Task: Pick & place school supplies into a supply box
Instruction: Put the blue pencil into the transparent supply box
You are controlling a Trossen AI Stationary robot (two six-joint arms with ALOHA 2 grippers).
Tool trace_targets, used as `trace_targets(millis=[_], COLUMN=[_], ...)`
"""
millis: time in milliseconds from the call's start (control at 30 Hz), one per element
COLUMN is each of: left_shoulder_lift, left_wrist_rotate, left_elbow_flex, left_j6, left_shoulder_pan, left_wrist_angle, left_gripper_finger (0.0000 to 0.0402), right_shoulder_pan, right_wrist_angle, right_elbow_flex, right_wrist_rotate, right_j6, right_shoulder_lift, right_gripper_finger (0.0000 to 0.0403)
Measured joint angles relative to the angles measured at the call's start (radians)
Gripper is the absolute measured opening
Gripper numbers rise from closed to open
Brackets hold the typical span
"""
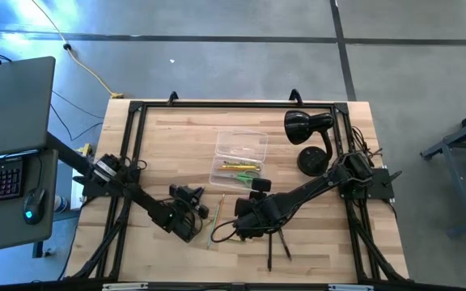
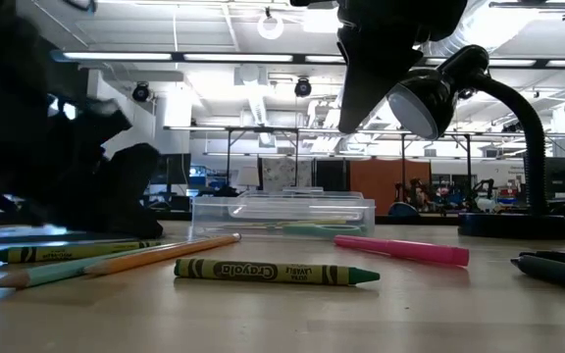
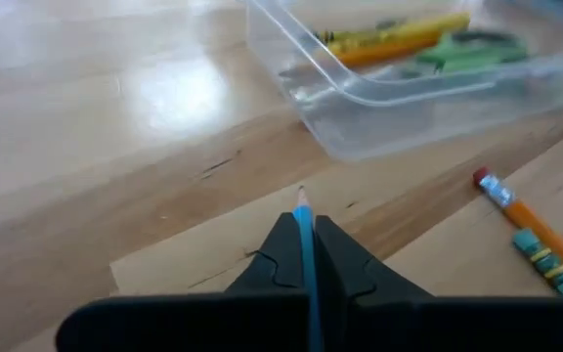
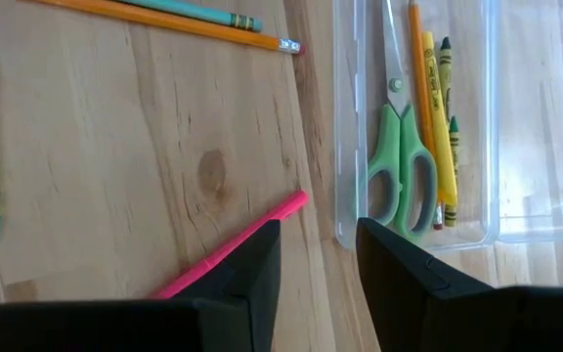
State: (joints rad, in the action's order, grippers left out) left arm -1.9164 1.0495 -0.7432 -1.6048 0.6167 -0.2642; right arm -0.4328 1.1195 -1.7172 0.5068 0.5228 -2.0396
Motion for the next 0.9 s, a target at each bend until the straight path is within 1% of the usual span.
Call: trace_targets(millis=[67, 267, 400, 467, 500, 567, 667, 767, 900], left_shoulder_lift=[0.065, 0.275, 0.371, 0.391, 0.393, 0.4, 0.389, 0.358, 0.3], left_wrist_rotate=[-0.053, -0.103, -0.121, -0.127, -0.152, -0.231, -0.374, -0.513, -0.704], left_elbow_flex=[-0.018, -0.059, -0.103, -0.124, -0.135, -0.139, -0.136, -0.131, -0.132], left_j6=[0.062, 0.223, 0.46, 0.611, 0.681, 0.791, 0.976, 1.154, 1.318], left_shoulder_pan=[0.001, 0.001, 0.003, -0.024, -0.048, -0.112, -0.227, -0.349, -0.491], left_wrist_angle=[-0.055, -0.202, -0.192, -0.177, -0.15, -0.095, 0.083, 0.223, 0.393], left_gripper_finger=[0.0027, 0.0027, 0.0027, 0.0027, 0.0027, 0.0027, 0.0027, 0.0027, 0.0031], right_shoulder_pan=[0.0, -0.01, -0.038, -0.053, -0.06, -0.074, -0.095, -0.121, -0.159], right_wrist_angle=[0.007, 0.06, 0.118, 0.149, 0.162, 0.179, 0.198, 0.22, 0.249], right_elbow_flex=[0.0, 0.0, 0.0, 0.0, 0.0, 0.0, 0.0, 0.0, 0.0], right_wrist_rotate=[0.0, -0.007, 0.001, 0.009, 0.011, 0.012, 0.012, 0.01, 0.01], right_j6=[0.001, 0.077, 0.125, 0.15, 0.163, 0.205, 0.273, 0.319, 0.4], right_shoulder_lift=[0.0, 0.0, 0.0, 0.0, 0.0, 0.0, 0.0, 0.0, 0.0], right_gripper_finger=[0.0115, 0.0115, 0.0115, 0.0115, 0.0115, 0.0115, 0.0115, 0.0115, 0.0115])
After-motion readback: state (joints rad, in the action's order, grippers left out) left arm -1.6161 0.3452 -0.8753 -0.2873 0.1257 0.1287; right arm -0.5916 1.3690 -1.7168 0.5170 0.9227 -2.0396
